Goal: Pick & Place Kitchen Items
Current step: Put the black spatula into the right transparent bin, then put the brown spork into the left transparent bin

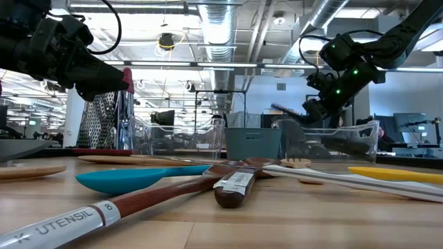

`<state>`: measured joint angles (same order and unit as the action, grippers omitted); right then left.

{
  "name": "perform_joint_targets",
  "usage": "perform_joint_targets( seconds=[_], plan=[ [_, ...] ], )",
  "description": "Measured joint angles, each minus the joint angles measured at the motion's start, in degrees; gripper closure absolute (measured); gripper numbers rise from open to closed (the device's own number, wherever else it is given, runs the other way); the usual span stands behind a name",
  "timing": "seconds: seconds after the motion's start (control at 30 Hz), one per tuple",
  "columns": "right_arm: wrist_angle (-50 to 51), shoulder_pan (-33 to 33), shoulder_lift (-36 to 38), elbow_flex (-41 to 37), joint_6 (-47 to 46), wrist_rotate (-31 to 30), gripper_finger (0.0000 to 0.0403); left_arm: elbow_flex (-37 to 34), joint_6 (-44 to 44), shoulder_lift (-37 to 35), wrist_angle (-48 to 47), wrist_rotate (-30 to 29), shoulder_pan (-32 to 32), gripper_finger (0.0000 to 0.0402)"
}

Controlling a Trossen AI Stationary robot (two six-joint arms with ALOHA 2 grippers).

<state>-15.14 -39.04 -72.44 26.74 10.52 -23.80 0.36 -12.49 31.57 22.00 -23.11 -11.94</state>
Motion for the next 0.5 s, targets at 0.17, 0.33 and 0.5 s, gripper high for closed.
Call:
perform_joint_targets(
  seconds=[0.17, 0.33, 0.5],
  plan=[
    [-0.87, 0.5, 0.04, 0.01, 2.32, 0.0, 0.0237, 0.02, 0.0, 0.0, -0.02, 0.02, 0.02, 0.0224],
    [-0.29, 2.26, 0.09, 1.49, 4.73, -0.21, 0.0214, 0.0, 0.01, -0.02, 0.0, 0.01, 0.01, 0.0224],
    [0.06, 5.7, 0.1, 5.39, 5.1, -0.21, 0.0209, 0.0, 0.0, 0.0, -0.02, 0.02, -0.01, 0.0224]
  ],
)
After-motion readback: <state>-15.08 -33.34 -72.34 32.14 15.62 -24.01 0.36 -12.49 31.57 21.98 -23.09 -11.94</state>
